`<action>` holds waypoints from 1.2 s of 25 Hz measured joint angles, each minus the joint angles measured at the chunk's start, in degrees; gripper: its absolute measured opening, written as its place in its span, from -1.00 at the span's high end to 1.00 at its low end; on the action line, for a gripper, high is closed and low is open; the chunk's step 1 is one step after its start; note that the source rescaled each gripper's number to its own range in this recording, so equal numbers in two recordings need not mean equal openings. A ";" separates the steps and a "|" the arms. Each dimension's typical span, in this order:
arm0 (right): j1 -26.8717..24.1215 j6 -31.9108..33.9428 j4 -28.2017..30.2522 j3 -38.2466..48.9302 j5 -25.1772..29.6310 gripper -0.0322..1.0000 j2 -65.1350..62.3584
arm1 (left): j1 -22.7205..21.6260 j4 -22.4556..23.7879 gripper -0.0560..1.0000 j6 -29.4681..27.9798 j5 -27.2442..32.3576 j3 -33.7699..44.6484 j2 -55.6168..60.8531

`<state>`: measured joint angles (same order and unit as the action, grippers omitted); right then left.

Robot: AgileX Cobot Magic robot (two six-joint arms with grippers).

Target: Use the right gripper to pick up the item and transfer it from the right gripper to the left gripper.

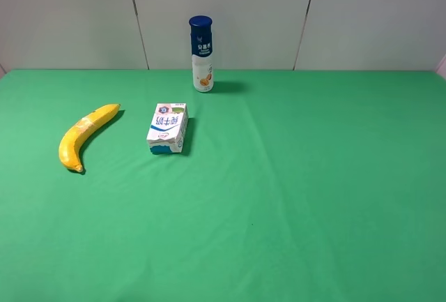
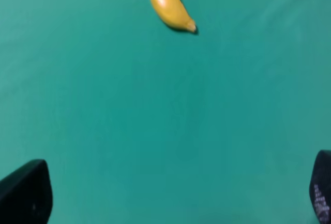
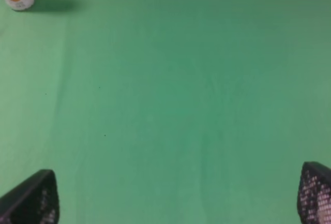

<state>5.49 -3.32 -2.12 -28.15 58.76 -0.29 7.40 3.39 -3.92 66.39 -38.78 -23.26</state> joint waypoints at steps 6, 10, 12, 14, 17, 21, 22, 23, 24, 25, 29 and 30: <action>0.00 0.00 0.00 0.00 0.00 -1.00 0.00 | 0.00 0.00 -0.99 2.15 -0.36 5.62 15.32; 0.00 0.00 0.00 0.00 0.00 -1.00 0.00 | 0.00 -2.47 -0.99 2.33 -3.40 8.18 21.57; 0.00 0.00 0.00 0.00 0.00 -1.00 0.00 | 0.00 -4.60 -0.99 2.33 -4.61 9.81 23.33; 0.00 0.00 0.00 0.00 0.00 -1.00 0.00 | 0.00 -5.61 -0.97 2.43 -4.78 10.36 23.54; 0.00 0.00 0.00 0.00 0.00 -1.00 0.00 | 0.00 -5.90 -0.95 3.09 -5.45 10.36 23.70; 0.00 0.00 0.00 0.00 0.00 -1.00 0.00 | 0.00 -4.26 -0.93 4.26 -5.45 10.36 23.70; 0.00 0.00 0.00 0.00 0.00 -1.00 0.00 | 0.00 -3.83 -0.93 4.26 -5.45 10.36 23.70; 0.00 0.00 0.00 0.00 0.00 -1.00 0.00 | 0.00 -3.39 -0.93 4.26 -5.45 10.36 23.70; 0.00 0.00 0.00 0.00 0.00 -1.00 0.00 | 0.00 -3.39 -0.93 4.26 -5.45 10.36 23.70; 0.00 0.00 0.00 0.00 0.00 -1.00 0.00 | 0.00 -3.39 -0.93 4.26 -5.45 10.36 23.70; 0.00 0.00 0.00 0.00 0.00 -1.00 0.00 | 0.00 -3.39 -0.93 4.26 -5.45 10.36 23.70; 0.00 0.00 0.00 0.00 0.00 -1.00 0.00 | 0.00 -3.39 -0.93 4.26 -5.45 10.36 23.70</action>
<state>5.49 -3.32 -2.12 -28.15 58.76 -0.29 7.40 0.00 0.34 60.93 -28.42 0.44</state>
